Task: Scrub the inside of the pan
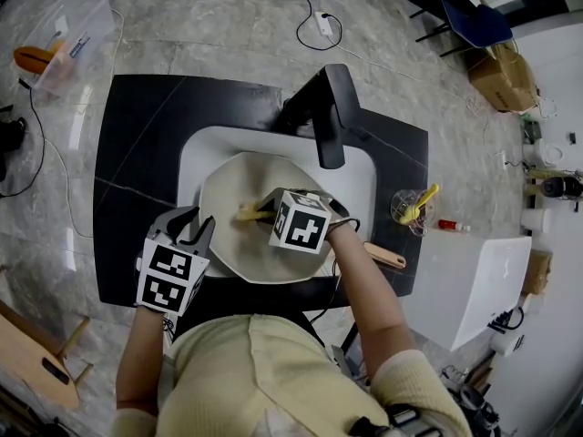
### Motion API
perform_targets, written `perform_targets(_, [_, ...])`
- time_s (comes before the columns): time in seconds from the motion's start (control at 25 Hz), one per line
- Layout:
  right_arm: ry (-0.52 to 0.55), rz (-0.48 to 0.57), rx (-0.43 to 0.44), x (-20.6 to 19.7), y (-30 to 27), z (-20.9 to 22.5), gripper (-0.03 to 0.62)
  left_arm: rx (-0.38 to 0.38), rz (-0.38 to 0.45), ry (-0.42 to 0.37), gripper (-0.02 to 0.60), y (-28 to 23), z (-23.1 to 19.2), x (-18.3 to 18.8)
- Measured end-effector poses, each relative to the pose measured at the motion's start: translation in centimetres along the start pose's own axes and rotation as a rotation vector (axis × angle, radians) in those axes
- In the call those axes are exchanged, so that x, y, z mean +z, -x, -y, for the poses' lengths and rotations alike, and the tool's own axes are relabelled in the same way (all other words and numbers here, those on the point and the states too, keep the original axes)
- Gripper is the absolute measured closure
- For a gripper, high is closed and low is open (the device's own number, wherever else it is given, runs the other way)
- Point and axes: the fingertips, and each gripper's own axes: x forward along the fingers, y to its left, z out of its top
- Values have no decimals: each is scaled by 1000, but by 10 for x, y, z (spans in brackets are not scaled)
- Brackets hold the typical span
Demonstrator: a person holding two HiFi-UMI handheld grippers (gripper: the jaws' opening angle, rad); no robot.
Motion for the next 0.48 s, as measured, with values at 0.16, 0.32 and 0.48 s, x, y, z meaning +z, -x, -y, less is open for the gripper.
perform_targets(0.16, [-53,-32,-52,-14,4,6,531,-2,-1,1,471,0,0,0])
perform_targets(0.32, [-139,-99,-102,-33,1,14,531,-2,-2,0,471,0,0,0])
perform_targets(0.48, [-227,-138,-113,-46,-3,18,531,-1,0,-1,471,-1,0,0])
